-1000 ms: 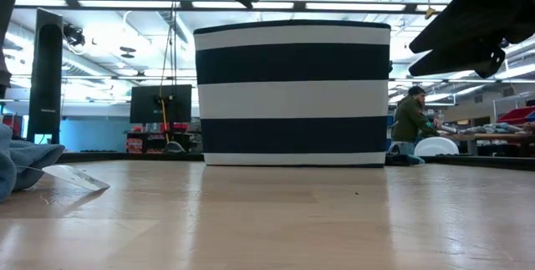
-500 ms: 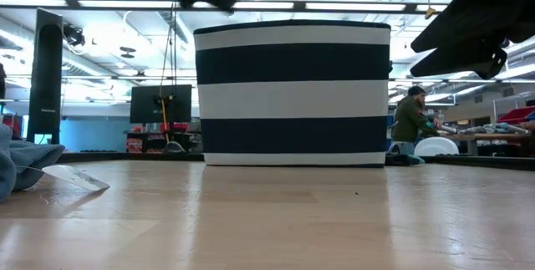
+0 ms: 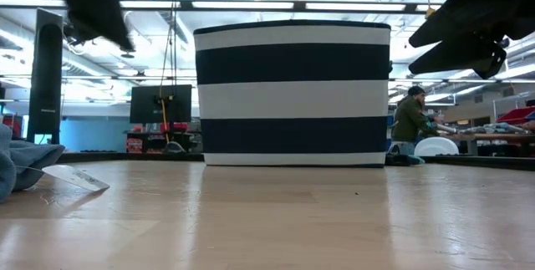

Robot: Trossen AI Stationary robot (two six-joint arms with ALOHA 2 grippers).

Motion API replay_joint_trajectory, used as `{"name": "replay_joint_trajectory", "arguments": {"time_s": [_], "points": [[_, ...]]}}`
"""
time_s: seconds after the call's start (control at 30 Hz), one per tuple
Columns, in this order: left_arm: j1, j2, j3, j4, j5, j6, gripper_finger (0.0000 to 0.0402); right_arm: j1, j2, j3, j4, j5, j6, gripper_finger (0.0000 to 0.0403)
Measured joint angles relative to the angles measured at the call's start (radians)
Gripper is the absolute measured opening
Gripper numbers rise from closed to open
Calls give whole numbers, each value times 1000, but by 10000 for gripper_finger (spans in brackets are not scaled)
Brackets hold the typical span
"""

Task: Sort clothes
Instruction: Put the blue sock into the laundry organizer

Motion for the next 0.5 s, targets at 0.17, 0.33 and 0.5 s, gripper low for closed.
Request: {"name": "replay_joint_trajectory", "arguments": {"time_s": [0.17,0.33,0.5], "points": [[-110,14,-67,1,-17,-183,147,-2,0,0,5,0,0,228],[-182,34,-116,30,-18,-304,147,-2,0,0,10,0,0,228],[-226,93,-127,76,-5,-348,147,-3,0,0,16,0,0,228]]}}
